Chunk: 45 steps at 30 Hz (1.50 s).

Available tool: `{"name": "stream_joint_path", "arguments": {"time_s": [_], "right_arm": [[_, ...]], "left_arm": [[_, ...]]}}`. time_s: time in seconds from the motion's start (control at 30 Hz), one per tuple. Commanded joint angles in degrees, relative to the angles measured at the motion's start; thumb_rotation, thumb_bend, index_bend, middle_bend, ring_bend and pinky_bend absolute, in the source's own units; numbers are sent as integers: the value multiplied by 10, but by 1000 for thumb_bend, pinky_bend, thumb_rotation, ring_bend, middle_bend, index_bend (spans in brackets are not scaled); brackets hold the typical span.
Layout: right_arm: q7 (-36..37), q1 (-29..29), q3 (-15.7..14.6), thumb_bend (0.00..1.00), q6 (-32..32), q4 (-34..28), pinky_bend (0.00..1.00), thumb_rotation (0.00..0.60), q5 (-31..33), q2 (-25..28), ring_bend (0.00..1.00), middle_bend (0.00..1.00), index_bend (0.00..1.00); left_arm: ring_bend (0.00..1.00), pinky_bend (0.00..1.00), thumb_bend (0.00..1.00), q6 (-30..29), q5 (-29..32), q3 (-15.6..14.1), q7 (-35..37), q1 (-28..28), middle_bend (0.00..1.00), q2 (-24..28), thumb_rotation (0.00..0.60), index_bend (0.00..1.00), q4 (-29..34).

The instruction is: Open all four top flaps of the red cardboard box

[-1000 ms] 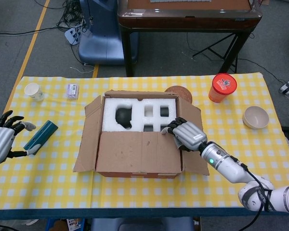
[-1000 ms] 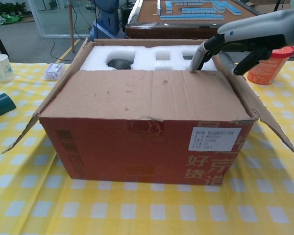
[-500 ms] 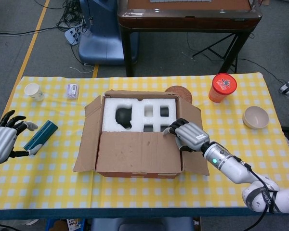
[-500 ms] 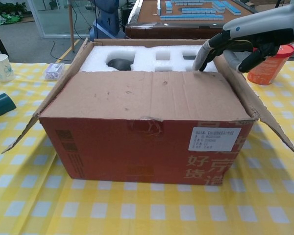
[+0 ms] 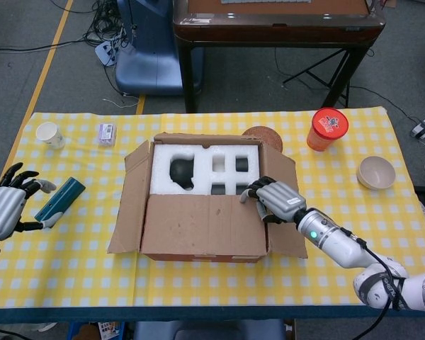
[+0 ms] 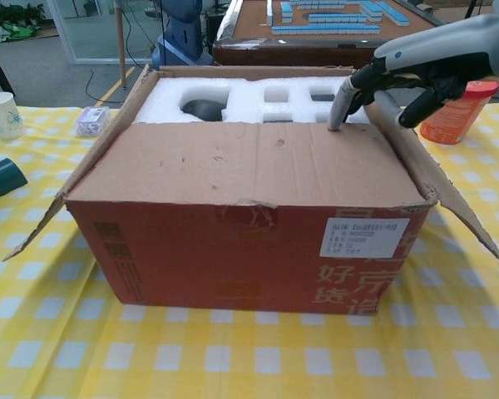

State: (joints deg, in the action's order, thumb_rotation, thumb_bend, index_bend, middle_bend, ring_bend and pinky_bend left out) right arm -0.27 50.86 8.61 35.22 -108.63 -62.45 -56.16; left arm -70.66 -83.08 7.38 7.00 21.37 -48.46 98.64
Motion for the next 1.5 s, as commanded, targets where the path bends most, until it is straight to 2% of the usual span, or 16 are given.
{"name": "stream_joint_path", "arguments": {"time_s": [0.03,0.43,0.83,1.17,1.5], "right_arm": [[11,-2,4,842,-3,-7,74,600,-5,8,140,240,286],[86,-34,26,841,9,-49,74,600,-66,61,140,242,287],[180,-71,46,842,42,-97,74,600,-164,131,140,242,287],[258,-95,43,839,80,-113,74,600,-249,163,140,242,287],[348,-119,25,831,140,-132,74,600,-345,208,140,242,287]], "left_arm": [[190,0,234,0,0,0,0,0,409,0,384,442,0],[189,0,234,3,1,2,-6,4,409,0,381,442,3],[189,0,234,8,0,2,-24,9,409,4,380,442,14],[190,0,234,9,1,1,-29,10,408,4,383,442,16],[190,0,234,9,3,1,-33,9,408,8,381,442,20]]}}
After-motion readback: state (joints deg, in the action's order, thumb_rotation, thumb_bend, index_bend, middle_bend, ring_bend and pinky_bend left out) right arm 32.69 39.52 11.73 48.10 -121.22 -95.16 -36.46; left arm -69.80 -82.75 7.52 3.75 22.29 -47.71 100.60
